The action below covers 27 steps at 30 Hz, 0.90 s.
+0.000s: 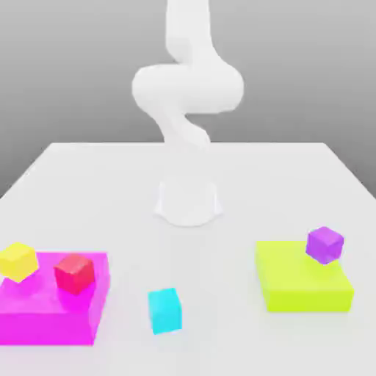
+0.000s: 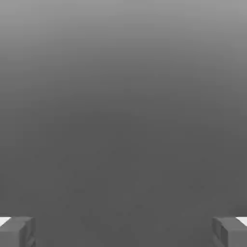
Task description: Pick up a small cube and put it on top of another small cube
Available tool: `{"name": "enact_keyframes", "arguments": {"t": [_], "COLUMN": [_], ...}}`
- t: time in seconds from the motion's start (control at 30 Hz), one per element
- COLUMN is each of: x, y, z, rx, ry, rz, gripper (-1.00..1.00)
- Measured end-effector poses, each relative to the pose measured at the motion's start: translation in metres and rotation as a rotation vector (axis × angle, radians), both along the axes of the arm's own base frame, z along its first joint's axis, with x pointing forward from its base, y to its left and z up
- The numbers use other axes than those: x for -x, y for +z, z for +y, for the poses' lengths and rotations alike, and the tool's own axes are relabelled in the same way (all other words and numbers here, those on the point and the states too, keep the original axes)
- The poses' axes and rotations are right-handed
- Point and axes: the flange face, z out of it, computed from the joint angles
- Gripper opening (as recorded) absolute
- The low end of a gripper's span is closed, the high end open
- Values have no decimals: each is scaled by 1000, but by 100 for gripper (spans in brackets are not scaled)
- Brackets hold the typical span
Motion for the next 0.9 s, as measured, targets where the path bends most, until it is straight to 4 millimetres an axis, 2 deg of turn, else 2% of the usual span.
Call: {"name": "enact_keyframes", "arguments": {"t": [0.1,0.2,0.3,0.4,0.57,0.73,0.8,0.9], "x": [-32,-53,-66,-70,-59,-28,-11,-5], "y": [-59,-118,-179,-239,-336,-424,-456,-489], "z": [-5,-11,-18,-25,-34,-41,-43,-40], "rx": [-80,-151,-216,-274,-355,-417,-436,-441], "ry": [-122,-244,-373,-506,-738,-985,-1084,-1118], "rz": [89,171,252,330,453,568,610,628], "gripper": [0,0,0,0,0,0,0,0]}}
